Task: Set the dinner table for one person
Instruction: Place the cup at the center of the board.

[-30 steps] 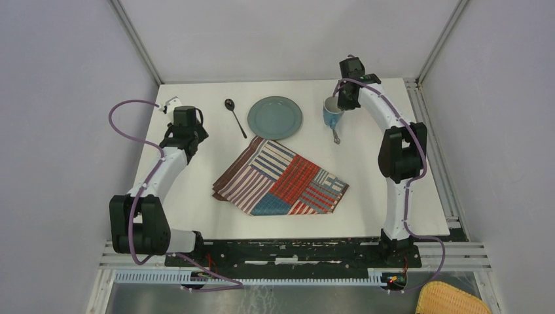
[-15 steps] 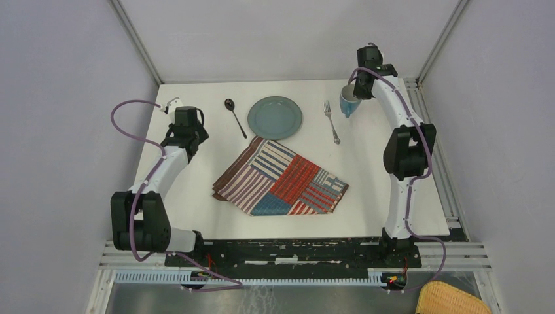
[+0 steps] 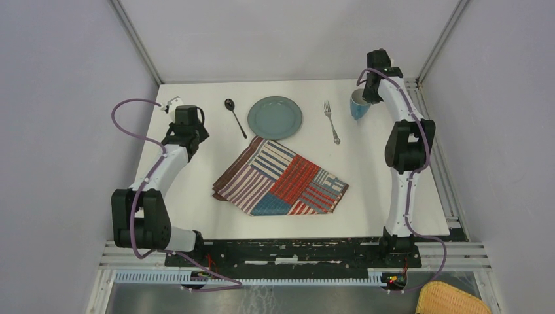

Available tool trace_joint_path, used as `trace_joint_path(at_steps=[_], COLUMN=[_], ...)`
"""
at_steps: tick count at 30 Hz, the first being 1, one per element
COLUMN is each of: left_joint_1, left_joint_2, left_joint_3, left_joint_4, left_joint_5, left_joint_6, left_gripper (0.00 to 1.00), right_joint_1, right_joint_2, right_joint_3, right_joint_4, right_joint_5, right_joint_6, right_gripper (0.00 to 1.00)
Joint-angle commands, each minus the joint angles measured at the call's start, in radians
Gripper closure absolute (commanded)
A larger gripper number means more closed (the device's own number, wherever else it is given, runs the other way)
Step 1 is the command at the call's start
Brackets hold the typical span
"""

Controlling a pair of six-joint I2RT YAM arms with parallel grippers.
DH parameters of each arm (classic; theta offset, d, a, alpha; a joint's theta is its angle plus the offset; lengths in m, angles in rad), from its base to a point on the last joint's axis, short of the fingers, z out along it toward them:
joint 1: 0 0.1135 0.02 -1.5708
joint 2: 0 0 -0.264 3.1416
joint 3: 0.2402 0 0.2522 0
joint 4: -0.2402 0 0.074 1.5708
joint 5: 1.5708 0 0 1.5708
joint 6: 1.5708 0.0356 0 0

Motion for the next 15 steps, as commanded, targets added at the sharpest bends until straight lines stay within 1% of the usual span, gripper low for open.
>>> trace_joint_path(at_steps=[1,5,7,15], left_joint_1=[-0.005,-0.005,-0.005,-0.004], left_joint_2=[0.009,0.019,0.026,0.034], left_joint_3=[0.05,0.059,0.063,0.068], left_joint_4=[0.032,0.032,0.033,0.031], left_joint_5=[-0.011,-0.012,-0.011,-0.012], left_joint_6=[0.047,0.049,0.048,0.051], left_gripper=[0.48,0.48,0.48,0.48], right_joint_1=[-0.038,-0.054,-0.082,-0.091], right_joint_2=[-0.017,-0.011,-0.008,0.03], right_joint_3=[0.071,0.07,0.071,0.1], right_joint_4=[0.052,0.056,0.06,0.055], right_joint_5=[0.036,0.022,0.016,0.002], right_joint_6=[0.015,0.024,0.027,0.033], right_gripper=[1.0,1.0,1.0,1.0])
